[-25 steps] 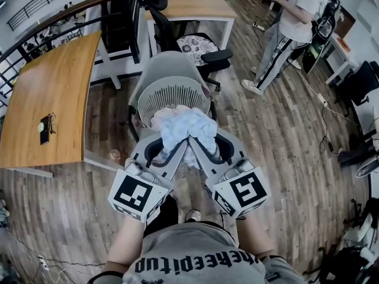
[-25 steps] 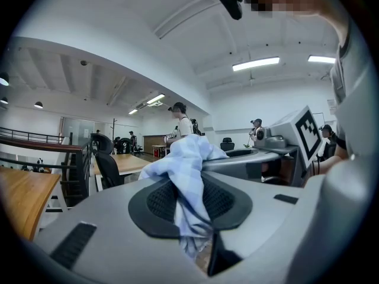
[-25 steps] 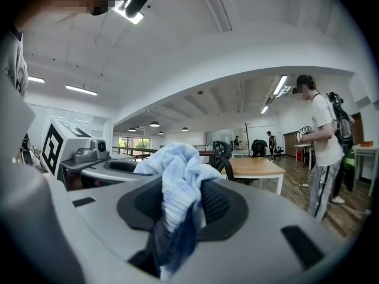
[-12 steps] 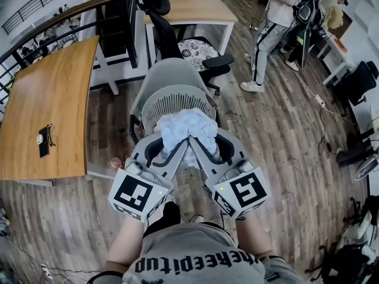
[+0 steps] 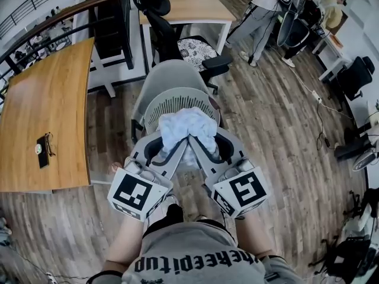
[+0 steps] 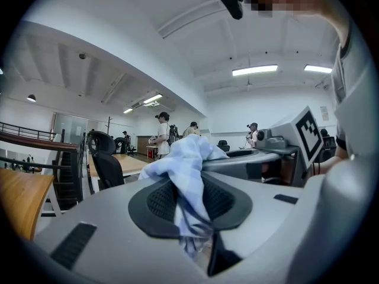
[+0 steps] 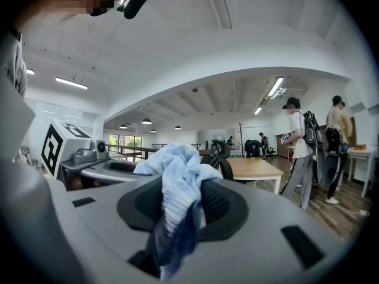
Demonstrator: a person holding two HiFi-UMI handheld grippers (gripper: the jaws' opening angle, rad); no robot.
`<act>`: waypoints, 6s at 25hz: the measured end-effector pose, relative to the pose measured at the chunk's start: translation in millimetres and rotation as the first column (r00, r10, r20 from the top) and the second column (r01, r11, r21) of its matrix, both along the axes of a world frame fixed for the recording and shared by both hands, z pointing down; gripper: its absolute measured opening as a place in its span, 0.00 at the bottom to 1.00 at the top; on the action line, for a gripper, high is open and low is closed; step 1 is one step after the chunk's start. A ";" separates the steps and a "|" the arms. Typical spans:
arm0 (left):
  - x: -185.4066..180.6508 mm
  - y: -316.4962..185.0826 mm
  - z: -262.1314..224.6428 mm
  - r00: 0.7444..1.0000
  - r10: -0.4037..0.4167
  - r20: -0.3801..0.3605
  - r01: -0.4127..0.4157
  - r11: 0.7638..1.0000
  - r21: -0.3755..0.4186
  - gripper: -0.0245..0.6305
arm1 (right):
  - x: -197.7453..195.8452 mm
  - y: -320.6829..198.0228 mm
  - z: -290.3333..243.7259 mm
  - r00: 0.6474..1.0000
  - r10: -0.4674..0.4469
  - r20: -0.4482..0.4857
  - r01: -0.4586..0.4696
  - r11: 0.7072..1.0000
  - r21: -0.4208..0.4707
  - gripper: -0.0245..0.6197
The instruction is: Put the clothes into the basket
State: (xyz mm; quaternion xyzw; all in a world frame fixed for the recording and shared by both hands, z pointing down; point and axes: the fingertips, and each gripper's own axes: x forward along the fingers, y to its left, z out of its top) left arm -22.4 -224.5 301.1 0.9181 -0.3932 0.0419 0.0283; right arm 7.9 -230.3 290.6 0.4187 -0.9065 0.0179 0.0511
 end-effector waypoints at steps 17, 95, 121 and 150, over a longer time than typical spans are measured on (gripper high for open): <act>-18.6 -20.3 9.3 0.998 0.056 -0.034 -0.057 0.998 -0.015 0.19 | -18.5 -18.3 7.6 0.997 0.060 -0.041 -0.061 0.998 -0.007 0.25; 8.3 -148.4 34.2 0.820 -0.571 -0.036 0.564 0.818 -0.117 0.19 | -0.2 -165.2 32.9 0.829 -0.559 -0.026 0.555 0.827 -0.085 0.25; 7.5 -167.2 111.6 0.785 -0.620 0.002 0.593 0.750 -0.294 0.19 | -2.9 -187.0 113.3 0.796 -0.605 -0.017 0.580 0.770 -0.266 0.25; -0.8 -168.5 178.8 0.780 -0.622 0.063 0.580 0.682 -0.446 0.27 | -6.1 -195.7 182.9 0.794 -0.601 -0.088 0.516 0.744 -0.424 0.32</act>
